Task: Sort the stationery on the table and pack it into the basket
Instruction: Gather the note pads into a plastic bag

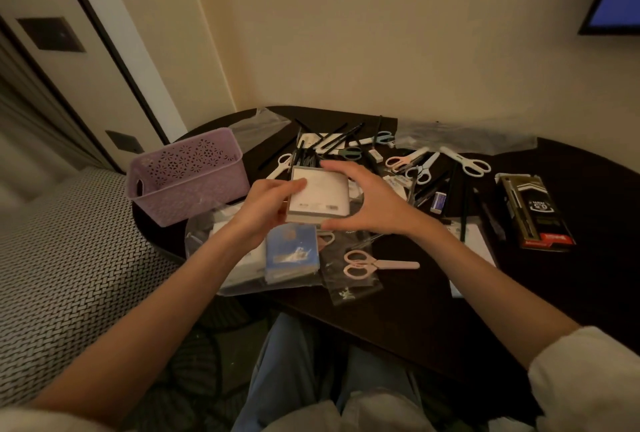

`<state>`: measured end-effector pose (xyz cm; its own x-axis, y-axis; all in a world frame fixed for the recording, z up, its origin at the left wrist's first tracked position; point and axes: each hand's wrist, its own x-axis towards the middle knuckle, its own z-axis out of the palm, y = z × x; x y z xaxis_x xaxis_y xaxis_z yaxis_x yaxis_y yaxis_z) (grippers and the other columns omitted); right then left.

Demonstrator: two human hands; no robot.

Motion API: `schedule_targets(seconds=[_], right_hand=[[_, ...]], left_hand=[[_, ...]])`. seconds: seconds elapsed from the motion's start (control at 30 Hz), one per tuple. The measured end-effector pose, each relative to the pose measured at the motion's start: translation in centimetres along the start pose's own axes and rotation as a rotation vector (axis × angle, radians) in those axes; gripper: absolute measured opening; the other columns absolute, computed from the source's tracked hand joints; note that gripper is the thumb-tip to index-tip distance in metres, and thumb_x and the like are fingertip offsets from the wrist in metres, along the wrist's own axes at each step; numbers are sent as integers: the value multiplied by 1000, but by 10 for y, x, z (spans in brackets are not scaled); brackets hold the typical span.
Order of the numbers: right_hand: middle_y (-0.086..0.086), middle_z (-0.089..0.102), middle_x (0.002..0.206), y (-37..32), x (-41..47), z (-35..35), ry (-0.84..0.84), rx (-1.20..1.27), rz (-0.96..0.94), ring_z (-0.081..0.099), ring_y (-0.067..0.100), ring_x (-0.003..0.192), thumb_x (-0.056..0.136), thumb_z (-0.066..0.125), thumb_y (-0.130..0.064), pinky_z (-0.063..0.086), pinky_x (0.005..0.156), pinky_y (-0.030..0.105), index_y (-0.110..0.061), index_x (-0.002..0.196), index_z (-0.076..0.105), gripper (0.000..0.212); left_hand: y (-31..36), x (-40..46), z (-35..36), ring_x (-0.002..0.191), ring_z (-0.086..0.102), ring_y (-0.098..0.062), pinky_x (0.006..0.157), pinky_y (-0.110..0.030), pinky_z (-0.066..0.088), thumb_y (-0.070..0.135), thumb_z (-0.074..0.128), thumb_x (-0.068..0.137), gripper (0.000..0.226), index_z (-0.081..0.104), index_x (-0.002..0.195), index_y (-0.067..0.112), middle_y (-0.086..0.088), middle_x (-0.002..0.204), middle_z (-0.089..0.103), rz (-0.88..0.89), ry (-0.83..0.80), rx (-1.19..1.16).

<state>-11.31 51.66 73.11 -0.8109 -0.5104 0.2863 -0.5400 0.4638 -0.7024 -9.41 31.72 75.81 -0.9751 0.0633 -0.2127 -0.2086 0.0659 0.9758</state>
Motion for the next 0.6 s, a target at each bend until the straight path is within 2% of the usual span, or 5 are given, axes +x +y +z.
schedule_targets(seconds=[0.13, 0.3, 0.4, 0.53, 0.6], right_hand=[[-6, 37, 142, -9, -9, 12, 105, 312, 376, 42, 10, 127, 85, 60, -50, 41, 102, 29, -23, 149, 25, 78], [15, 62, 123, -5, -23, 26, 112, 1015, 579, 59, 28, 115, 99, 49, -21, 47, 99, 50, -12, 119, 57, 23], [14, 65, 117, 1, -31, 25, 192, 1048, 556, 63, 26, 108, 99, 49, -16, 55, 87, 43, -11, 116, 58, 21], [11, 66, 104, 18, -42, 26, 283, 908, 648, 64, 18, 86, 100, 47, -19, 54, 54, 24, -5, 125, 56, 29], [8, 64, 97, 24, -46, 28, 241, 779, 692, 60, 16, 80, 100, 47, -20, 52, 55, 26, -7, 121, 58, 27]], left_hand=[[-8, -7, 0, 74, 71, -12, 61, -21, 55, 21, 60, 94, 23, 66, 103, 0, -10, 90, 71, 13, 26, 36], [-8, -12, 5, 82, 71, -16, 70, -25, 59, 25, 59, 95, 26, 66, 103, 2, -11, 94, 72, 39, -42, 120], [-8, -12, 3, 71, 71, -17, 63, -26, 57, 31, 54, 97, 29, 68, 96, 6, -9, 86, 72, 141, 2, 303], [-18, -10, -8, 56, 61, -10, 56, -25, 48, 44, 57, 93, 36, 66, 77, 14, 0, 67, 66, 397, 156, 910], [-24, -14, -11, 60, 57, -7, 55, -24, 42, 44, 63, 88, 33, 61, 68, 18, 3, 64, 62, 396, 137, 1069]])
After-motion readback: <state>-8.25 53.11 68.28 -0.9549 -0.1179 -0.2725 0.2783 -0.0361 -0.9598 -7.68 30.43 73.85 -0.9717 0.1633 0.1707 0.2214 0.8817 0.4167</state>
